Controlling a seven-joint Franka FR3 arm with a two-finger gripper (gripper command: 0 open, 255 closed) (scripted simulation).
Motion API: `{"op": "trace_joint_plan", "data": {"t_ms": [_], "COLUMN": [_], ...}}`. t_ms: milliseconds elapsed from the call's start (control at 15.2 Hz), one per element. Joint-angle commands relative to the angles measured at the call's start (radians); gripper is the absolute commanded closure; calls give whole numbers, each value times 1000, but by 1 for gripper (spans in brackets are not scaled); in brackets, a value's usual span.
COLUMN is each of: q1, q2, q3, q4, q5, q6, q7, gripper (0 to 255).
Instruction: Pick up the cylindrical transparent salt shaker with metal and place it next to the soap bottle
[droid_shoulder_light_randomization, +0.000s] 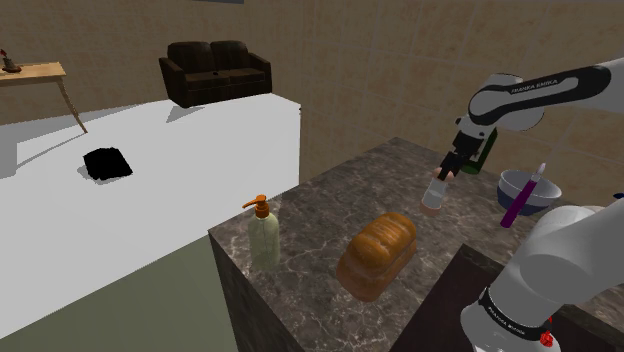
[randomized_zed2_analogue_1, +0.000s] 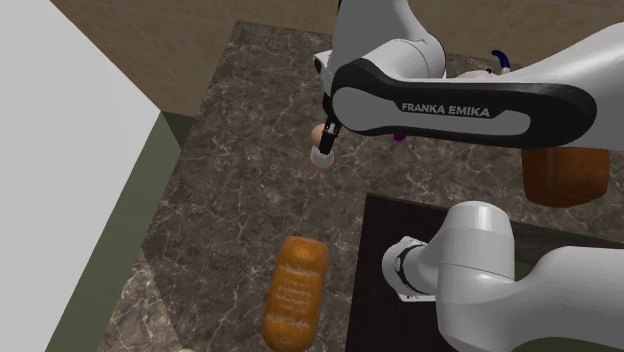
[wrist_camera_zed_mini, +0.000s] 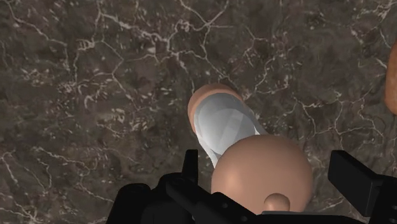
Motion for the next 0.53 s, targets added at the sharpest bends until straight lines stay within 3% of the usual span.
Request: {"op": "trace_joint_plan", "data": {"t_ms": [0,330,396,462], "q1": [0,0,0,0], "q2": [2,2,2,2], "q3": [-1,-1,-1,-1], "q4": [-3,-3,-3,-3], "q5": [0,0,0,0], "q6": [5,5,5,5], "q7": [-1,-1,-1,-1], "gripper": [0,0,255,255]}}
